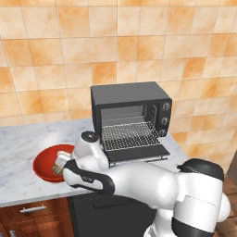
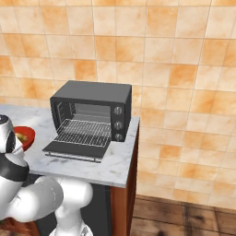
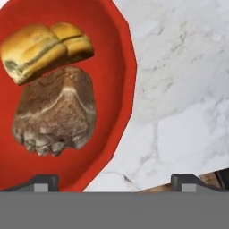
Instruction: Pick up the heated bread from the toaster oven and place it in the bowl. Then move the bread bowl to the dining counter.
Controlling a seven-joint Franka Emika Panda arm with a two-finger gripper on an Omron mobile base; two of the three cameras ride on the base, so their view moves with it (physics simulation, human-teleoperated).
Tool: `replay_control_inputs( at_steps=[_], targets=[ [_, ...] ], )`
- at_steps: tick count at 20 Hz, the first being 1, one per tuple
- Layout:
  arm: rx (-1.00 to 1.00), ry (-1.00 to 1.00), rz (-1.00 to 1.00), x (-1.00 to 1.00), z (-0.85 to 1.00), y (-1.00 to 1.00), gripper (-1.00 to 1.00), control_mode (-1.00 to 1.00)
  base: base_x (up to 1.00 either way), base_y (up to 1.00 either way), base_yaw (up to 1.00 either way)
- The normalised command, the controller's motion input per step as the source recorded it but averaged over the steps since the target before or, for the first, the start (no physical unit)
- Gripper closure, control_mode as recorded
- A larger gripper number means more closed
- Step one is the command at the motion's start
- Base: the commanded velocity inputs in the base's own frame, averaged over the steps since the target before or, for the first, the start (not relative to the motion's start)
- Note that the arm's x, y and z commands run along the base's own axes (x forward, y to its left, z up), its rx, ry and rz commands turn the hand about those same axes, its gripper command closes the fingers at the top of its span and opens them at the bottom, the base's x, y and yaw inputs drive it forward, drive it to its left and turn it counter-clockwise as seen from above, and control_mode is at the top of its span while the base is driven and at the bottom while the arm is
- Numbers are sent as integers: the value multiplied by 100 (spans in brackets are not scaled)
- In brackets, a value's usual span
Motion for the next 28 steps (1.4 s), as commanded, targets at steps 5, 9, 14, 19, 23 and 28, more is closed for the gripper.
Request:
replay_control_inputs(
  at_steps=[5,9,14,19,23,28],
  targets=[
    [0,5,0,15,-34,16,-100,-100,0,0,0],
    [0,0,0,18,-37,16,-100,-100,0,0,0],
    [-2,2,0,37,-31,23,100,-100,0,0,0],
    [-2,1,0,34,-13,11,100,-100,0,0,0],
    [0,0,0,-1,0,1,100,-100,0,0,0],
    [0,-9,-11,-64,13,-40,100,-100,0,0,0]
  ],
)
